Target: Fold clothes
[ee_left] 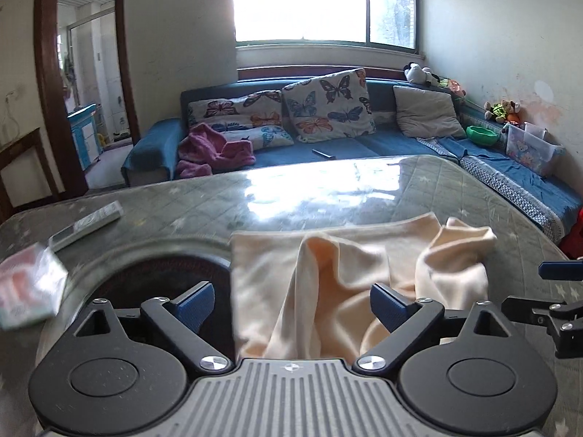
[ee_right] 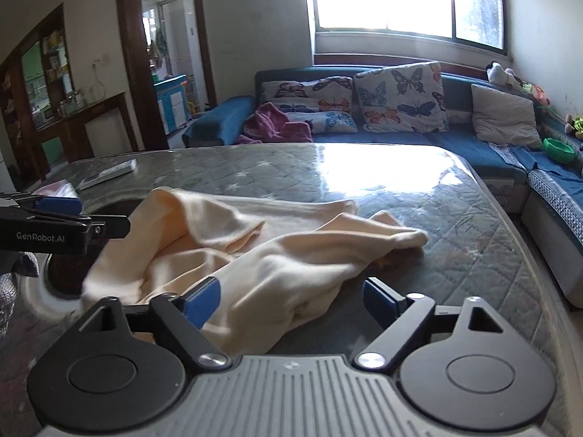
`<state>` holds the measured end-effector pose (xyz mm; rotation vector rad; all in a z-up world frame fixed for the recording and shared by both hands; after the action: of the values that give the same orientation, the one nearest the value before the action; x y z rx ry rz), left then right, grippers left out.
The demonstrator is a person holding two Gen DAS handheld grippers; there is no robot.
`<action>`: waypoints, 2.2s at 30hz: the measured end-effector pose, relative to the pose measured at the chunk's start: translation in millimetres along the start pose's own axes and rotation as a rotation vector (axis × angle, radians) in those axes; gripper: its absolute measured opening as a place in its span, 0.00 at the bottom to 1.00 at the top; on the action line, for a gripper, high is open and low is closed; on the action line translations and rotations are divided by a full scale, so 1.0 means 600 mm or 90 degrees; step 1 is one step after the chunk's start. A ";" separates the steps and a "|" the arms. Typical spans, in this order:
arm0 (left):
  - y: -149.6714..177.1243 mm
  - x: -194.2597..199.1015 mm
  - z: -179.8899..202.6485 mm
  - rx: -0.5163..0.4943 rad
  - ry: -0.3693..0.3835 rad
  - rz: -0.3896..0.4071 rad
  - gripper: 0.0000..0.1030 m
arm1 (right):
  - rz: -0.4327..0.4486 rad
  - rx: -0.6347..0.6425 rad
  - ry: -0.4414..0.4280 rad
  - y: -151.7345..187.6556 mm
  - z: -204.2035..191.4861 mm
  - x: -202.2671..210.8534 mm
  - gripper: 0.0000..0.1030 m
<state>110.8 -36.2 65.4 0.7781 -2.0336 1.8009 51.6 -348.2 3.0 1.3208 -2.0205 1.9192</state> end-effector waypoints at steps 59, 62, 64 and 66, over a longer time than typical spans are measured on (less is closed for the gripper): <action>0.152 0.102 -0.270 0.249 -0.029 -0.023 0.05 | 0.050 -0.034 0.188 0.055 0.156 0.131 0.04; 0.174 0.098 -0.278 0.259 -0.039 -0.045 0.05 | 0.019 -0.072 0.214 0.106 0.180 0.139 0.04; 0.182 0.096 -0.277 0.257 -0.049 -0.052 0.05 | 0.004 -0.098 0.230 0.135 0.196 0.141 0.03; 0.186 0.097 -0.279 0.251 -0.056 -0.054 0.05 | -0.009 -0.118 0.247 0.160 0.210 0.143 0.03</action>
<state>-21.1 123.6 34.5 1.0504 -1.6818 2.1823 2.2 -512.6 -52.1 0.8407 -1.9275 1.7616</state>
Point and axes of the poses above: each gripper's, at about its wrist camera, not at the fingertips, and x roughly against the way its jaws point, z to its right, y to its underside, the point moved 3 cm from there along -x, roughly the way its jaws point, and after that the axes turned 13 degrees about -y, right-handed, at the moved point
